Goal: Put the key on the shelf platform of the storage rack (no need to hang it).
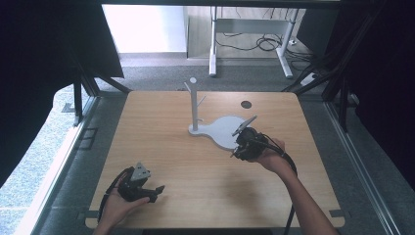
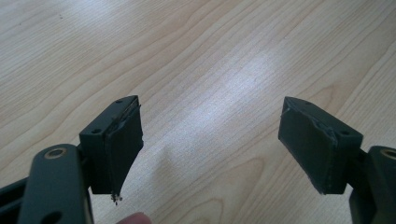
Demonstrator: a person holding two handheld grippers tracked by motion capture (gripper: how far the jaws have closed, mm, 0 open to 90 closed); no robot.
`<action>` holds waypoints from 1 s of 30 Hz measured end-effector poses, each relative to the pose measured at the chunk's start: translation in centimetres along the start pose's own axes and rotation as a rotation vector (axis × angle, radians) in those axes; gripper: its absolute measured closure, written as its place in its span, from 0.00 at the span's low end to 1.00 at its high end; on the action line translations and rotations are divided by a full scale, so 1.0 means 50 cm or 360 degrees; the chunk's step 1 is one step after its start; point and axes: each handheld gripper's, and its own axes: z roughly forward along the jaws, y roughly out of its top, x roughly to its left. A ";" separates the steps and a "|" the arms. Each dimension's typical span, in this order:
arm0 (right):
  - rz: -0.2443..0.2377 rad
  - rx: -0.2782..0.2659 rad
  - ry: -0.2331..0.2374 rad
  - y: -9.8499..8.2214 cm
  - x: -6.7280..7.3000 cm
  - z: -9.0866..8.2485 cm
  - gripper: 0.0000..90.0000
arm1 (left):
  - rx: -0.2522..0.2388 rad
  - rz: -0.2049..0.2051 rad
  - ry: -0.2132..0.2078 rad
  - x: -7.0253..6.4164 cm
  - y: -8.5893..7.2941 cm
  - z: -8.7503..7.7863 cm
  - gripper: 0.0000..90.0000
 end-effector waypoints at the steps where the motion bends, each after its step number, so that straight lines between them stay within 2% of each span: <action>1: 0.0002 -0.0002 -0.0001 0.000 -0.002 0.001 0.75 | 0.0001 0.0000 0.0000 0.000 0.000 0.000 0.25; 2: 0.0022 0.0000 -0.0006 0.000 -0.005 0.003 0.75 | 0.0002 0.0001 0.0000 0.000 0.000 0.000 0.25; 10: 0.0045 -0.0001 -0.0018 0.006 -0.019 0.007 0.75 | 0.0007 0.0004 0.0002 -0.001 0.000 0.002 0.25; 30: 0.0058 0.0006 -0.0040 0.030 -0.031 0.022 0.75 | 0.0005 0.0001 -0.0002 0.002 -0.001 0.000 0.24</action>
